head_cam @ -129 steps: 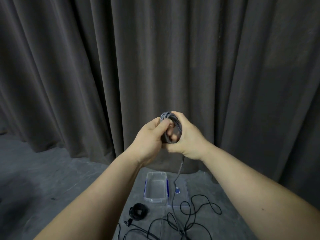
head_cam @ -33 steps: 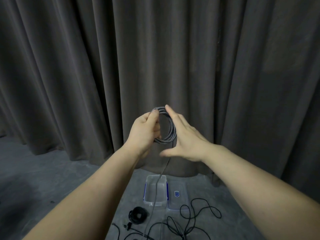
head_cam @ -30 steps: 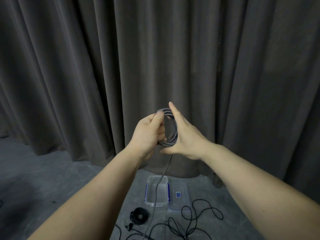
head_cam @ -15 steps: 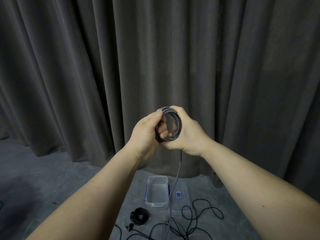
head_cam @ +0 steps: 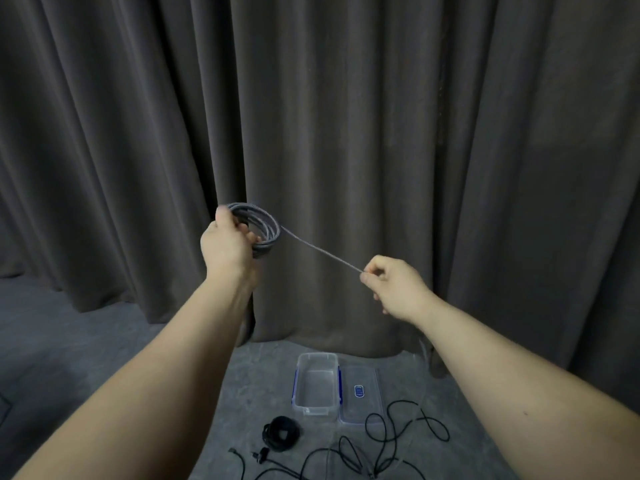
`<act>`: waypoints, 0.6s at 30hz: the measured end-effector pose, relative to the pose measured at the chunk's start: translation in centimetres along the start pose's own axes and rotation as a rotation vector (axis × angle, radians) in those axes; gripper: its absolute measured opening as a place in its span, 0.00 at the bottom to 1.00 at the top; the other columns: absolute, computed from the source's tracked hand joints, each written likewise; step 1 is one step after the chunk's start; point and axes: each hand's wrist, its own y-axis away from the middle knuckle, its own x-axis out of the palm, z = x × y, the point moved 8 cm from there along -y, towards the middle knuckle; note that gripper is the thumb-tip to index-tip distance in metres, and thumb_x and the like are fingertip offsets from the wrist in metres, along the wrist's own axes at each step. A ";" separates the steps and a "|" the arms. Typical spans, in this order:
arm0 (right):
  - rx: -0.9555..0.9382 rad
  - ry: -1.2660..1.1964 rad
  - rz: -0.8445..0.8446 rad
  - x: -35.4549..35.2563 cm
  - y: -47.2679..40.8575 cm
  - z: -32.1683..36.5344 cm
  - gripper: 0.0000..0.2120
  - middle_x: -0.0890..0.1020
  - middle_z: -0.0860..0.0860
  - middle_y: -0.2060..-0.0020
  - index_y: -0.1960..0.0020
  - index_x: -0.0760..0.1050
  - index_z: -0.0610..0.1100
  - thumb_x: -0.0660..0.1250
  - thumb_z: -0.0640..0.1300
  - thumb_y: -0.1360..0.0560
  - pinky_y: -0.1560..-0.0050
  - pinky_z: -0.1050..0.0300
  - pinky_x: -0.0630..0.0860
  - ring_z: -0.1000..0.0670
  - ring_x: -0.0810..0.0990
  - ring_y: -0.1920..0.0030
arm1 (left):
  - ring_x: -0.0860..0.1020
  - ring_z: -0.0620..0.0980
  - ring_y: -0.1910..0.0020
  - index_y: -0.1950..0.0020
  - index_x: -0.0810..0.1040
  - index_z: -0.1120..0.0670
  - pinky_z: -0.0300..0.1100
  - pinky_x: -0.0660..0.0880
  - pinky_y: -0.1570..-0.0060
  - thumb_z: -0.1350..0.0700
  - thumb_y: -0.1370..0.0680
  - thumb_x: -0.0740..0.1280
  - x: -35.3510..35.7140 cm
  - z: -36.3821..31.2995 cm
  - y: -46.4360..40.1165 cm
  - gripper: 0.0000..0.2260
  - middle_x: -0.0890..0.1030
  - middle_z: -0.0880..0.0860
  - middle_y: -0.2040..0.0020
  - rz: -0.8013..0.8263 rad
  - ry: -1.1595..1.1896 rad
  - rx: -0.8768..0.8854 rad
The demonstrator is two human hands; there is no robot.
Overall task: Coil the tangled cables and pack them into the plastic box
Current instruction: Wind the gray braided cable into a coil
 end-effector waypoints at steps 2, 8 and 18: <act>-0.144 0.371 0.038 0.5 0.4 2.7 0.07 0.83 0.50 0.61 0.54 0.79 0.49 0.64 0.48 0.23 0.58 0.56 0.74 0.46 0.80 0.58 | 0.69 0.46 0.71 0.63 0.68 0.54 0.43 0.68 0.63 0.51 0.19 0.58 0.0 0.0 -0.6 0.14 0.70 0.47 0.72 0.016 -0.253 0.108; -0.445 0.407 0.237 1.2 2.1 11.4 0.12 0.81 0.53 0.52 0.47 0.82 0.50 0.62 0.43 0.25 0.50 0.60 0.70 0.51 0.77 0.51 | 0.72 0.49 0.62 0.60 0.70 0.52 0.48 0.71 0.54 0.45 0.19 0.59 1.2 2.5 0.0 0.14 0.74 0.50 0.64 0.314 -0.769 0.200; -0.389 -0.343 -0.052 -1.6 0.2 10.8 0.03 0.81 0.51 0.63 0.57 0.81 0.44 0.72 0.37 0.28 0.57 0.68 0.72 0.55 0.77 0.60 | 0.67 0.45 0.71 0.58 0.77 0.56 0.40 0.64 0.68 0.49 0.16 0.56 3.4 5.0 5.2 0.18 0.71 0.49 0.70 0.573 -0.356 -0.121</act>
